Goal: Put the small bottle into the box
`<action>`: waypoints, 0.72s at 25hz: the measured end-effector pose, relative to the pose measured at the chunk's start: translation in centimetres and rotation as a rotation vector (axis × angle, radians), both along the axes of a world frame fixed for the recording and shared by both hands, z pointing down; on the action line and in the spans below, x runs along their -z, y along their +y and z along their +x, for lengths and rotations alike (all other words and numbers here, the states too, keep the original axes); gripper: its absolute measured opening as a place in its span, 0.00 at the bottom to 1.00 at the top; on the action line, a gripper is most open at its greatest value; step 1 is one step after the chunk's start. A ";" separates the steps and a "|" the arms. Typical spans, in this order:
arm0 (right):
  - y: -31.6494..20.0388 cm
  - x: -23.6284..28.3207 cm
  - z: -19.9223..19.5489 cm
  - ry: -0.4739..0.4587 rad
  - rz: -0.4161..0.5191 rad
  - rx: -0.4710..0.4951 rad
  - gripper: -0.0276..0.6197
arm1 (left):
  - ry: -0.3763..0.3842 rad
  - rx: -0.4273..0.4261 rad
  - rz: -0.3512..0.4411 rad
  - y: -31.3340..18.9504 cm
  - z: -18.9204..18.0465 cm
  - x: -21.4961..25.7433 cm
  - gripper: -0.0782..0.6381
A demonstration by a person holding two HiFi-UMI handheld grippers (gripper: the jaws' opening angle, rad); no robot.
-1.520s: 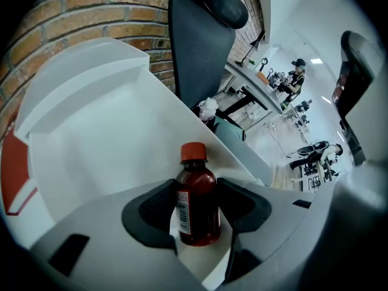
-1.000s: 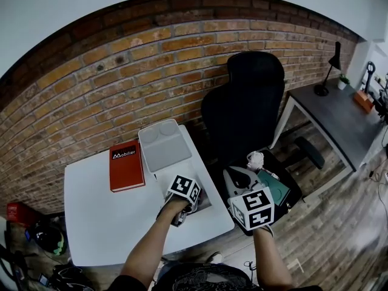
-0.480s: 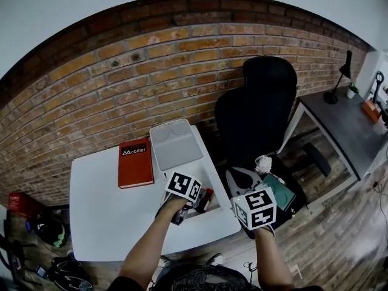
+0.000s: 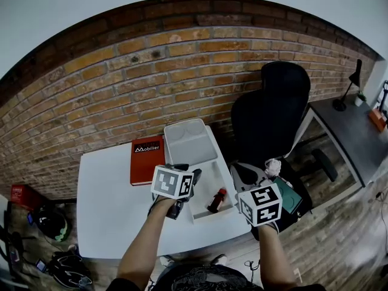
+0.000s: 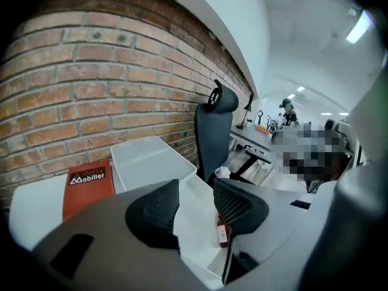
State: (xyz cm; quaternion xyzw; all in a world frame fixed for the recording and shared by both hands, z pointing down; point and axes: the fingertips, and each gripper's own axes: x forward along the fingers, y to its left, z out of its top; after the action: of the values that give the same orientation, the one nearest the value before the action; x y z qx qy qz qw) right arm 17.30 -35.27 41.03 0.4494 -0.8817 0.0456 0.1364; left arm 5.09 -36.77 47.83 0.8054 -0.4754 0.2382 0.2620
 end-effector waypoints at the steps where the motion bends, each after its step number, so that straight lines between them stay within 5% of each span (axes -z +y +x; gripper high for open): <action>1: 0.0 0.2 -0.3 -0.005 0.002 0.000 0.08 | -0.008 0.012 0.031 0.0 -0.8 0.8 0.37; 14: 0.0 3.5 -1.7 -0.073 0.058 -0.055 0.08 | -0.091 0.166 0.433 1.7 -10.5 9.2 0.20; 18: 0.3 4.6 -1.5 -0.075 0.103 -0.085 0.07 | -0.088 0.195 0.503 2.1 -12.0 10.7 0.17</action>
State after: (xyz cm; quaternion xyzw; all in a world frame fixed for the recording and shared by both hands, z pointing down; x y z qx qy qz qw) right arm 15.77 -34.97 36.46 0.4908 -0.8675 0.0229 0.0779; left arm -6.90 -34.69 37.12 0.7845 -0.6057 0.1212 0.0543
